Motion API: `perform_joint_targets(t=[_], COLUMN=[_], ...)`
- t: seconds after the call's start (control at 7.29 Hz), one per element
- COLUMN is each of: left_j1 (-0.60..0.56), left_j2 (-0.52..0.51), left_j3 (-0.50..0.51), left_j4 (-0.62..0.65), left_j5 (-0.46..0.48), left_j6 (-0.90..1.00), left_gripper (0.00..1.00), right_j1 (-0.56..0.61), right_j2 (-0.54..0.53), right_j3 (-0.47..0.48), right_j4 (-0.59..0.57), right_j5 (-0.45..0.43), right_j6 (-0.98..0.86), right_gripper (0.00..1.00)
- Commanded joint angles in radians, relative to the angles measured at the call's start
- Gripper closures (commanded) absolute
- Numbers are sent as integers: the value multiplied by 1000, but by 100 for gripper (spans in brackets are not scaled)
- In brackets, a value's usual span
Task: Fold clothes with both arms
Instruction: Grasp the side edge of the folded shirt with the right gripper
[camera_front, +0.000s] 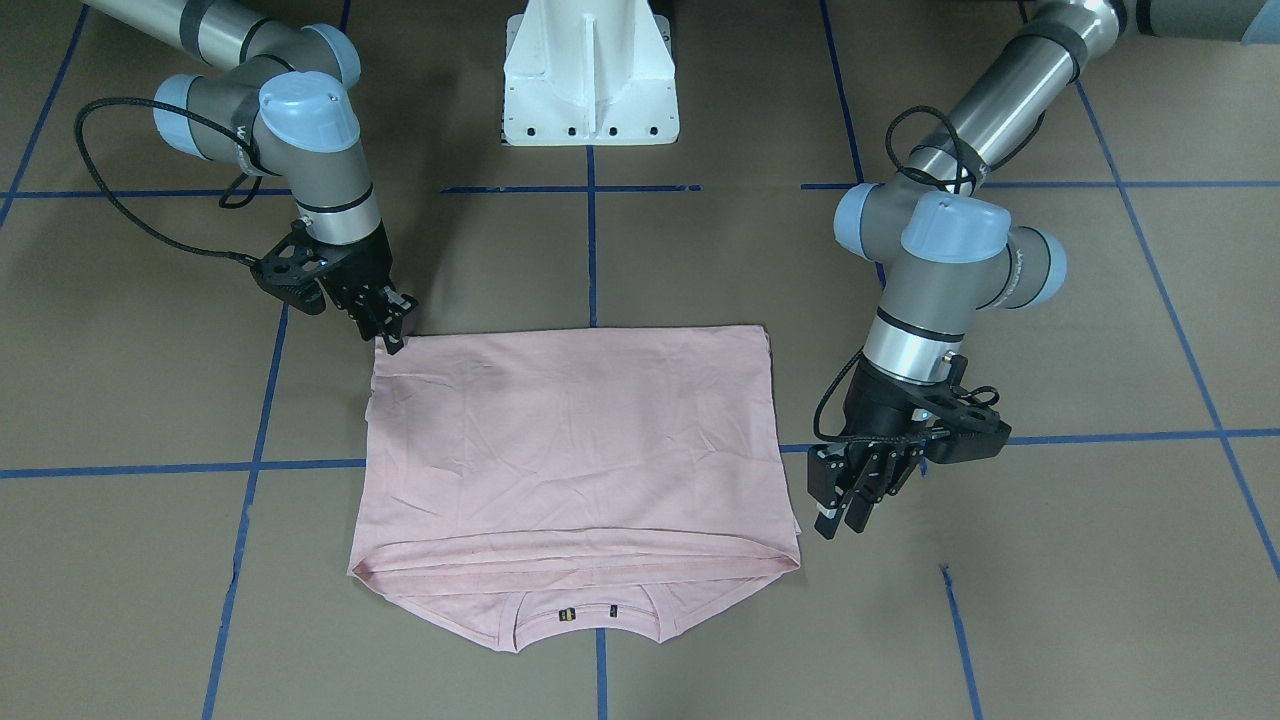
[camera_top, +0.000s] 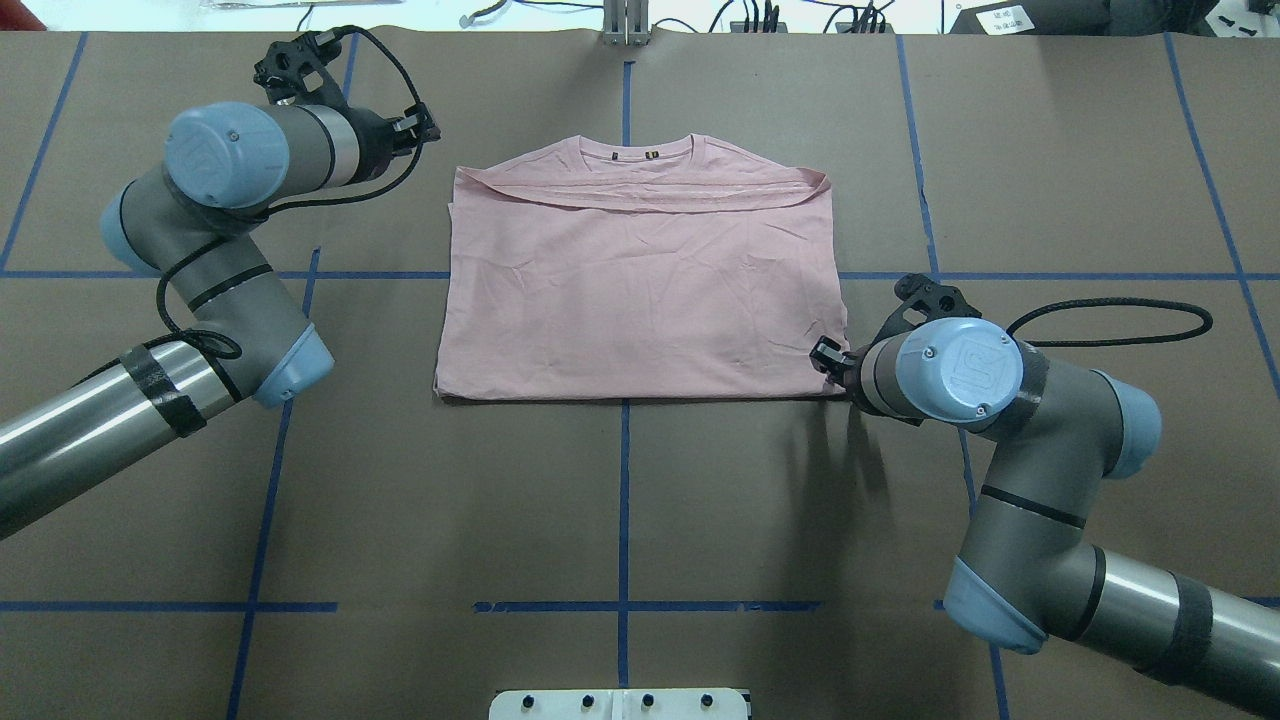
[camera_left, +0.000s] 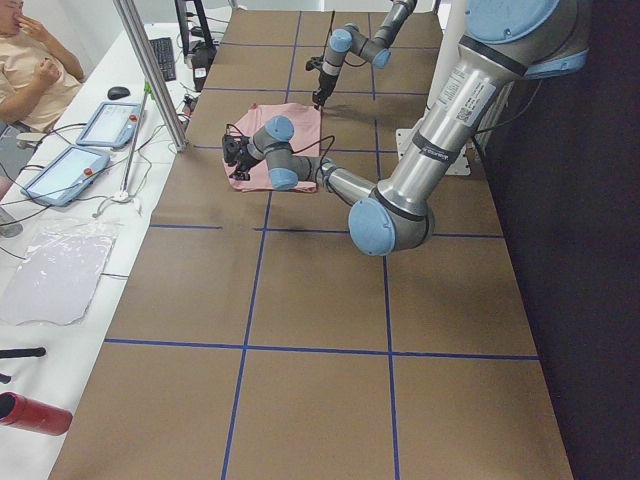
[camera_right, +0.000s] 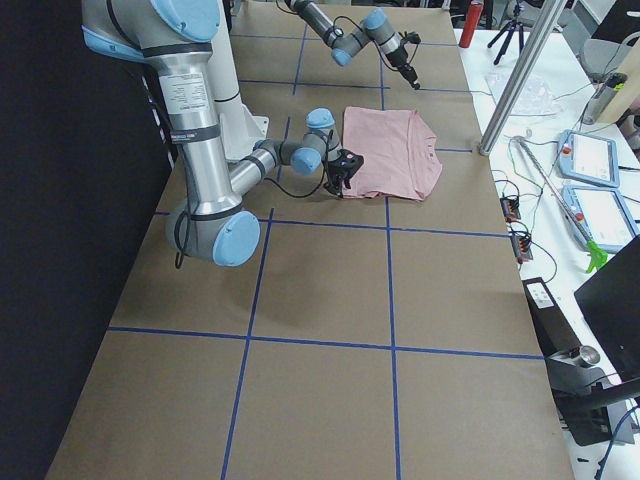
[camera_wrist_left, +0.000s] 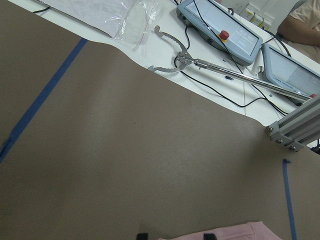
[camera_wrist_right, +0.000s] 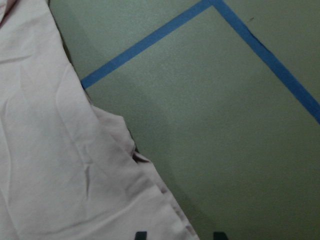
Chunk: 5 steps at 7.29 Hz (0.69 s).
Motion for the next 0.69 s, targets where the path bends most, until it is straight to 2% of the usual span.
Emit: perform_joint_targets(t=[0.0,0.27,0.41,0.55], left_j1=[2,0,2,0], left_j2=[0,0,0,0], left_j3=[-1,-1,-2,-18], left_j4=[0,0,0,0], left_j5=[0,0,-2,-2], left_j6=[-2,-2,-2,-2], left_gripper=[52,52,52,52], right_j1=[-2,-7,-6,-16], right_j2=[-24,-20,-39,-117], right_j3=[2,20,92,203], right_j4=[9,9,-2,-5], right_j5=[3,6,22,51], right_j6=[0,0,0,11], right_gripper=[100,100,100,100])
